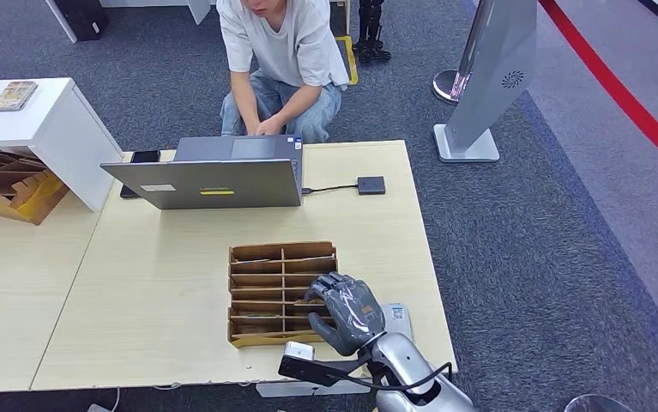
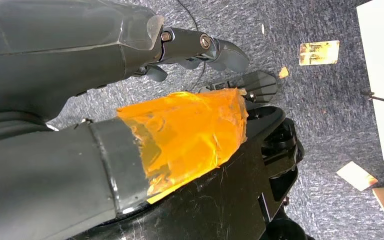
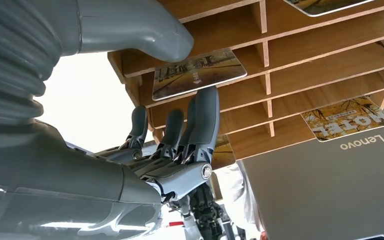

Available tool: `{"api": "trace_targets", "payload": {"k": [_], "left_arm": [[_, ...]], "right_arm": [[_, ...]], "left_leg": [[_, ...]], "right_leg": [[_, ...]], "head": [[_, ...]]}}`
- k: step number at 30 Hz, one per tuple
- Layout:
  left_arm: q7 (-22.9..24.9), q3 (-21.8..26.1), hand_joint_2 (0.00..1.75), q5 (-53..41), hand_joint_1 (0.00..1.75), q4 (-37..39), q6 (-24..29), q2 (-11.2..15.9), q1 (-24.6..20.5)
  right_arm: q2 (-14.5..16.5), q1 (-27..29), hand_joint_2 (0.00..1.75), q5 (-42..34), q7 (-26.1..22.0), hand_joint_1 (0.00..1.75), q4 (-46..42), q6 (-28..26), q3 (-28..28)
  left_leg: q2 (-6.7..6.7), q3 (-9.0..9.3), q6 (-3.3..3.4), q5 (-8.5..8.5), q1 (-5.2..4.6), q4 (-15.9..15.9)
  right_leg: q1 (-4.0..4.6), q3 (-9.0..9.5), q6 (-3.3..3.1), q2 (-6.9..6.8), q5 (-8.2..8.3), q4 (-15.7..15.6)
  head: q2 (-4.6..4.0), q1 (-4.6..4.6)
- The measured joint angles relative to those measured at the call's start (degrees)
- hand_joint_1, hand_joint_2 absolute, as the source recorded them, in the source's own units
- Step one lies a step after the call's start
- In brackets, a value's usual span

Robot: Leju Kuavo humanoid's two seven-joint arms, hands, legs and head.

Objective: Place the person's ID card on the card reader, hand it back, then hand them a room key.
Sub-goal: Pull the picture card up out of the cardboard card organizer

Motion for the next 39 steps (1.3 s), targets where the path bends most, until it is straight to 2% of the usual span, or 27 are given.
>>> {"api": "trace_targets", "payload": {"k": [39], "left_arm": [[-0.6,0.0,0.00,-0.2,0.00,0.0,0.0,0.0,0.0]], "right_arm": [[0.0,-0.7,1.75,-0.1,0.0,0.98,0.3,0.5,0.3]], "left_leg": [[0.00,0.00,0.00,0.00,0.00,0.0]], "right_leg": [[0.00,0.00,0.00,0.00,0.00,0.0]], "head": [[0.00,0.00]]}}
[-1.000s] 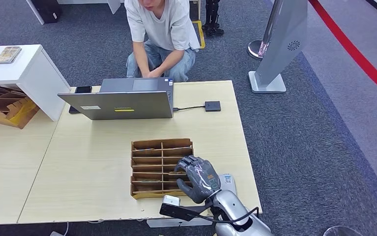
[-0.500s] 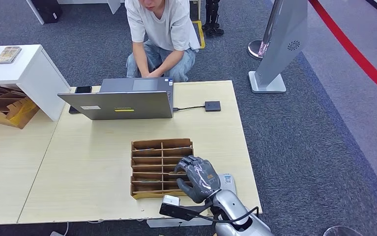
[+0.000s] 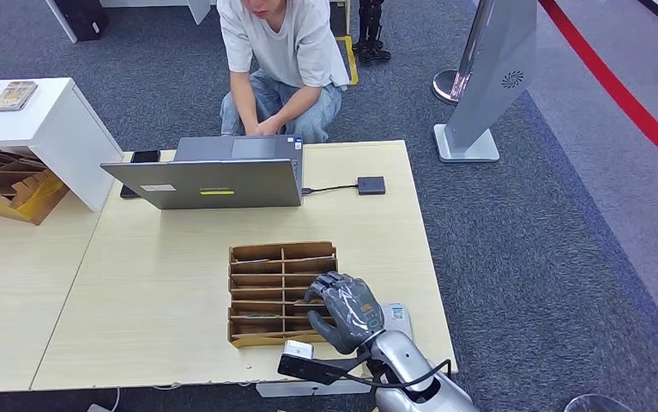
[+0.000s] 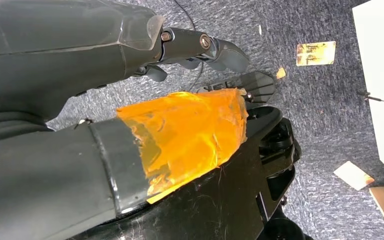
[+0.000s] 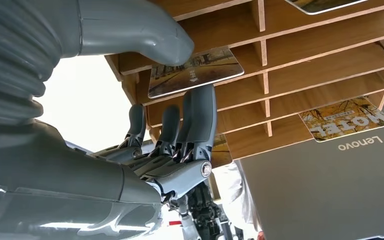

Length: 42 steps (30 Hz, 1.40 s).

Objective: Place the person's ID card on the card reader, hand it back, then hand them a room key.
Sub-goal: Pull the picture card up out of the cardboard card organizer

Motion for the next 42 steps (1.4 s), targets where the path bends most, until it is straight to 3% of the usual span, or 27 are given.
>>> {"api": "trace_targets", "payload": {"k": [11,17,22,31,38,42], "left_arm": [[-0.2,0.0,0.00,0.0,0.00,0.0,0.0,0.0,0.0],[-0.2,0.0,0.00,0.0,0.00,0.0,0.0,0.0,0.0],[-0.3,0.0,0.00,-0.2,0.00,0.0,0.0,0.0,0.0],[-0.4,0.0,0.00,-0.3,0.00,0.0,0.0,0.0,0.0],[-0.4,0.0,0.00,-0.4,0.00,0.0,0.1,0.0,0.0],[-0.4,0.0,0.00,-0.4,0.00,0.0,0.1,0.0,0.0]], "right_arm": [[0.0,-0.1,1.75,-0.3,0.0,1.02,0.0,0.5,0.1],[0.0,-0.1,1.75,-0.3,0.0,1.27,0.0,0.6,0.1],[0.0,-0.3,1.75,-0.3,0.0,1.28,0.0,0.6,0.1],[0.0,-0.6,1.75,-0.5,0.0,1.51,0.0,0.6,0.1],[0.0,-0.6,1.75,-0.5,0.0,1.54,0.0,0.5,0.1],[0.0,-0.6,1.75,-0.5,-0.2,1.70,0.0,0.4,0.1]], "left_leg": [[0.00,0.00,0.00,0.00,0.00,0.0],[0.00,0.00,0.00,0.00,0.00,0.0],[0.00,0.00,0.00,0.00,0.00,0.0],[0.00,0.00,0.00,0.00,0.00,0.0],[0.00,0.00,0.00,0.00,0.00,0.0],[0.00,0.00,0.00,0.00,0.00,0.0]], "right_leg": [[0.00,0.00,0.00,0.00,0.00,0.0],[0.00,0.00,0.00,0.00,0.00,0.0],[0.00,0.00,0.00,0.00,0.00,0.0],[0.00,0.00,0.00,0.00,0.00,0.0],[0.00,0.00,0.00,0.00,0.00,0.0],[0.00,0.00,0.00,0.00,0.00,0.0]], "head": [[0.00,0.00],[0.00,0.00],[0.00,0.01],[0.00,0.00],[0.00,0.01],[0.00,0.00]]}}
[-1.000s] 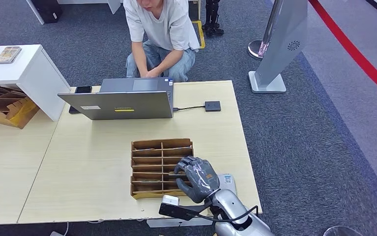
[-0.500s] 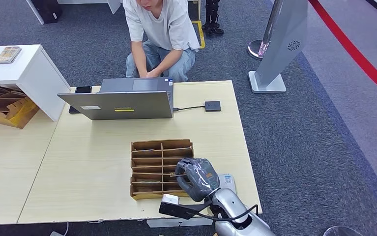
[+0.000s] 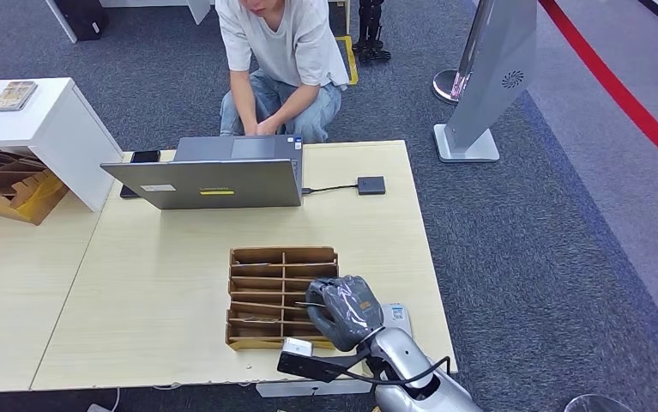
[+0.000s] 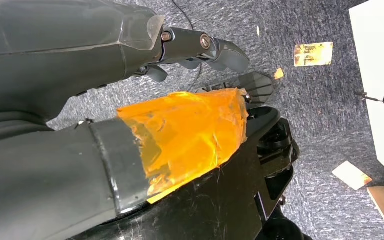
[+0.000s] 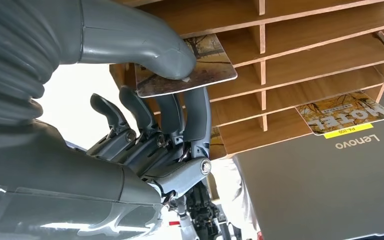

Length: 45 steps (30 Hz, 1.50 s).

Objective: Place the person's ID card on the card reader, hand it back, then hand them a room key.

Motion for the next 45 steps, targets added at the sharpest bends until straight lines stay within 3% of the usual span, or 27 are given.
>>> {"api": "trace_targets", "payload": {"k": [14,25,45], "left_arm": [[-0.7,0.0,0.00,-0.2,0.00,0.0,0.2,0.0,0.0],[-1.0,0.0,0.00,-0.2,0.00,0.0,0.4,0.0,0.0],[-2.1,0.0,0.00,0.6,0.00,0.0,1.2,0.0,0.0]], "right_arm": [[0.0,1.7,1.75,-1.2,-5.0,1.75,-3.9,-8.1,-0.4],[0.0,2.9,1.75,-1.9,-7.0,1.75,-7.8,-10.3,-1.4],[-1.0,5.7,1.75,-1.7,-10.4,1.75,-28.6,-12.5,-3.8]], "left_leg": [[0.01,0.00,0.00,0.00,0.00,0.0],[0.01,0.00,0.00,0.00,0.00,0.0],[0.01,0.00,0.00,0.00,0.00,0.0]], "right_leg": [[0.00,-0.02,0.00,0.01,0.00,0.0],[0.00,-0.01,0.00,0.01,0.00,0.0],[0.00,-0.03,0.00,0.02,0.00,0.0]], "head": [[0.00,0.00],[0.00,0.01],[0.00,0.01]]}}
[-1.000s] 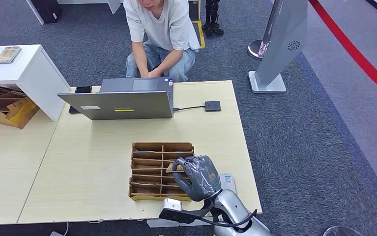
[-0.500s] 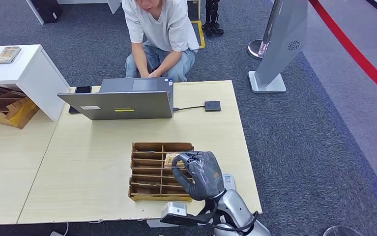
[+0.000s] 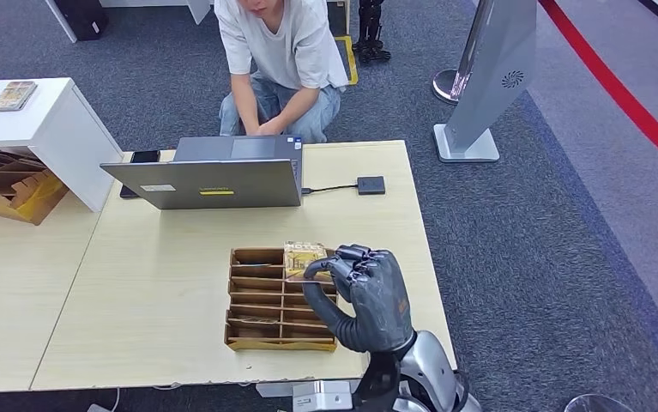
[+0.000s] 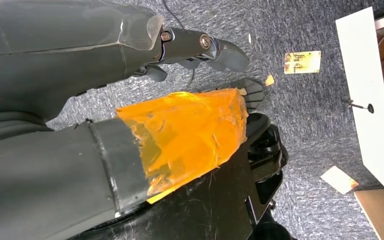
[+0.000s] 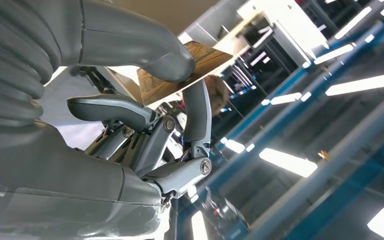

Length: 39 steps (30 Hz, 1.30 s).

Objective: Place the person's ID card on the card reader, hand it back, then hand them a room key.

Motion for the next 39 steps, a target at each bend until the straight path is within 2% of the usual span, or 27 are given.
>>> {"api": "trace_targets", "payload": {"k": [21,39], "left_arm": [[-0.3,0.0,0.00,0.1,0.00,0.0,0.2,0.0,0.0],[-0.3,0.0,0.00,-0.7,0.00,0.0,0.0,0.0,-0.2]], "right_arm": [[-0.6,0.4,1.75,-0.1,-1.8,1.75,-5.8,-1.6,-0.8],[-0.4,-2.9,1.75,-1.8,-1.9,1.75,-3.5,0.1,-1.0]], "left_leg": [[0.00,0.00,0.00,0.00,0.00,0.0],[0.00,0.00,0.00,0.00,0.00,0.0]], "right_leg": [[0.00,0.00,0.00,0.00,0.00,0.0],[0.00,0.02,0.00,0.00,0.00,0.0]], "head": [[0.00,0.00],[0.00,-0.01]]}}
